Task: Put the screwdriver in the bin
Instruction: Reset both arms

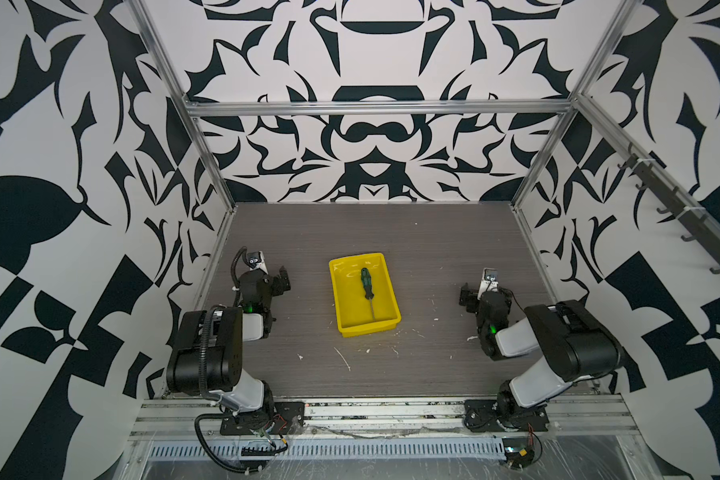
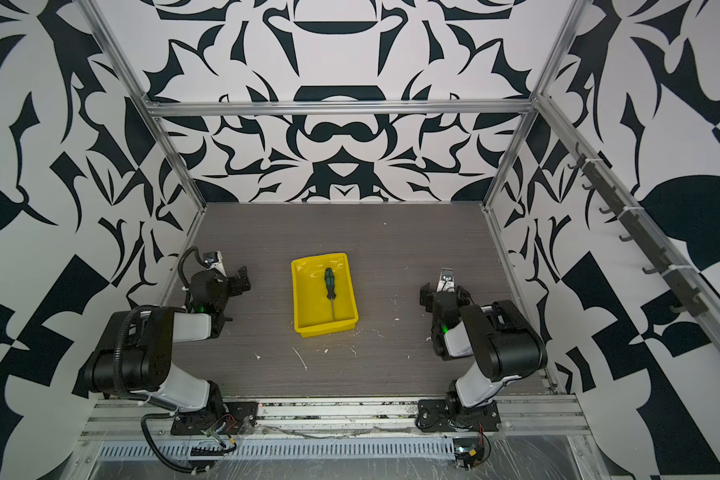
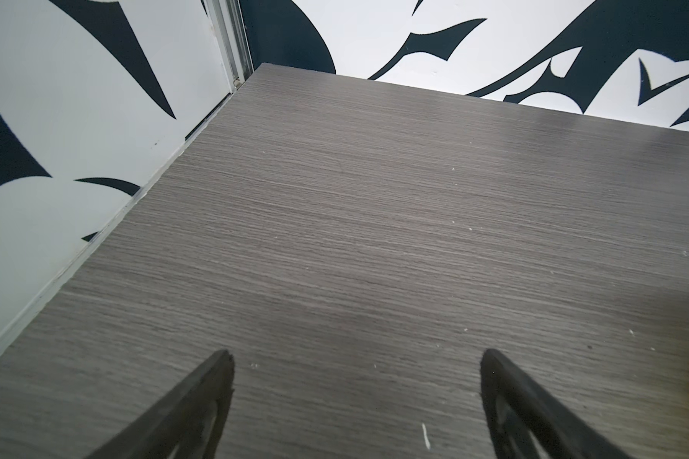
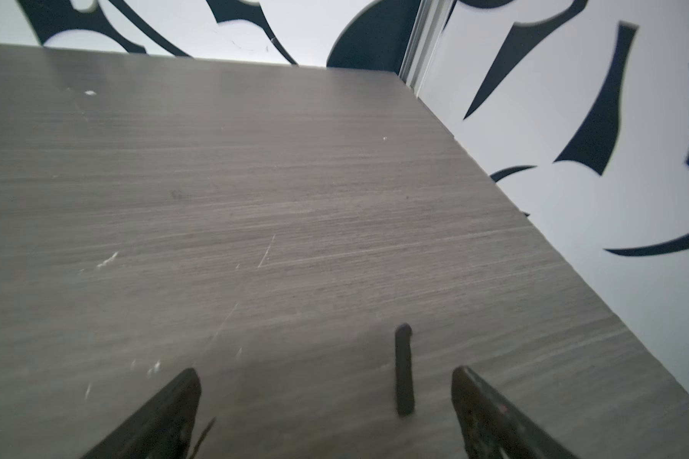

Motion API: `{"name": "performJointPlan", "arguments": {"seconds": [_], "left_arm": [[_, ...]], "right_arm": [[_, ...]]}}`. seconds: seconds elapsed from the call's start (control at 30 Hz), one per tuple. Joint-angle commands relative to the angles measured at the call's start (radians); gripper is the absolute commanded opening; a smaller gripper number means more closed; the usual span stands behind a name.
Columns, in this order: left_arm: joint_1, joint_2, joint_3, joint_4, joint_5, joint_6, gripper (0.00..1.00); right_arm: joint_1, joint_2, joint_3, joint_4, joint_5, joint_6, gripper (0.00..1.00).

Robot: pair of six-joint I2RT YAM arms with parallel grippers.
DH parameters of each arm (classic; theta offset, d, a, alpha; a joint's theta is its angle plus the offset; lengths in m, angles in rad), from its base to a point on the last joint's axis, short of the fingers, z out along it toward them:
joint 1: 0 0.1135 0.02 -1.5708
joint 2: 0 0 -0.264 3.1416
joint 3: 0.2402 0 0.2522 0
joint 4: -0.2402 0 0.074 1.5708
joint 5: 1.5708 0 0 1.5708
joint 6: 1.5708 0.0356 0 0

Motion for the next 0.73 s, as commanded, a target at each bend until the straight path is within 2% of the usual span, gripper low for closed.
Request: {"name": "performJointPlan", "arguments": {"seconds": [0.0,0.07,0.7], "left_arm": [[0.002,0.003,-0.005,0.029,0.011,0.005,0.99],[0.003,0.004,-0.005,0.029,0.011,0.004,0.99],[0.003,0.004,-0.005,0.029,0.011,0.006,0.99]], "right_arm": [[-0.01,-0.018,0.049,-0.017,0.015,-0.002,1.0],[-0.011,-0.04,0.074,-0.108,0.019,0.016,1.0],[-0.008,-0.032,0.076,-0.093,-0.027,-0.012,1.0]]}}
